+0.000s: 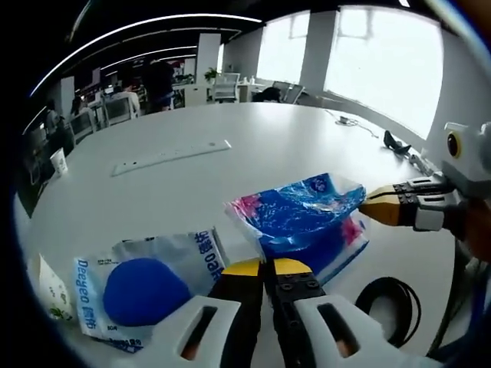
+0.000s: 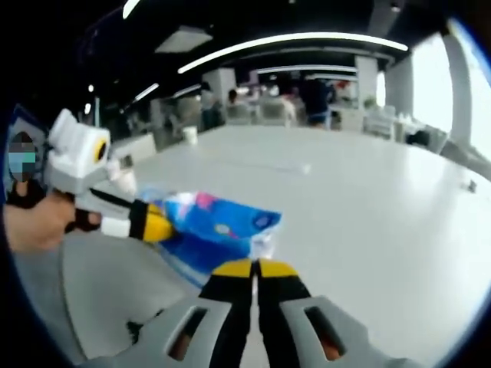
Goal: Arrange the tabletop items into an orderly group along one side of the table until the central work area is clear of visible clutter.
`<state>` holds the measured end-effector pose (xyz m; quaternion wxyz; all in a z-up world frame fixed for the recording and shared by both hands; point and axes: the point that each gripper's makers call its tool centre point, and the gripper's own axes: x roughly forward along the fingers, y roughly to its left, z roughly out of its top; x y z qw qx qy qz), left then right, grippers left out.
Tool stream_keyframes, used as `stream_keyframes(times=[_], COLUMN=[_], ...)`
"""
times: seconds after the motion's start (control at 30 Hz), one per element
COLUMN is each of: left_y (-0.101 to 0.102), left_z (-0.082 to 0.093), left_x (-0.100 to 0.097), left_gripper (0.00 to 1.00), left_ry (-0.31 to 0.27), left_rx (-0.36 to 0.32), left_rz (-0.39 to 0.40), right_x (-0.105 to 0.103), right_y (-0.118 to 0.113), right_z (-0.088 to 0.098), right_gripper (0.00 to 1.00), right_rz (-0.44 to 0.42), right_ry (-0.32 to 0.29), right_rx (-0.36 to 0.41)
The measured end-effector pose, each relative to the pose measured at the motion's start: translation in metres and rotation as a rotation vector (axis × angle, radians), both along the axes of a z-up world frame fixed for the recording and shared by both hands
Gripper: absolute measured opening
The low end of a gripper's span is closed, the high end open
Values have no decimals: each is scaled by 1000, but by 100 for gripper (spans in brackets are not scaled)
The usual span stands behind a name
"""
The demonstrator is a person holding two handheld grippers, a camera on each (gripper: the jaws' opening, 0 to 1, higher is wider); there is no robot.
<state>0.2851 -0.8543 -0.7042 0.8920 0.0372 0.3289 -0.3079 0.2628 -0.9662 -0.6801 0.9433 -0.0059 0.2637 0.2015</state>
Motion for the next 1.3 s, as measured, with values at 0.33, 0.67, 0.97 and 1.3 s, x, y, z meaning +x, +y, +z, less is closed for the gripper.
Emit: stream_keyframes(times=[0.33,0.67,0.97,1.3], left_y=[-8,-3,-2,2], left_z=[-6,-14,-8,5], left_x=[8,10,8,6], left_gripper=[4,11,14,15], left_ry=[-5,8,-8,-41], left_rx=[2,29,12,12], left_rz=[8,26,70,82], right_x=[12,15,16,17], right_y=[-10,-13,-15,-19], right_z=[-16,-28,-36,-35], right_gripper=[0,0,0,0], right_rz=[-9,-22,-97,-124], right_ry=[36,67,75,67], right_rx=[9,20,53,61])
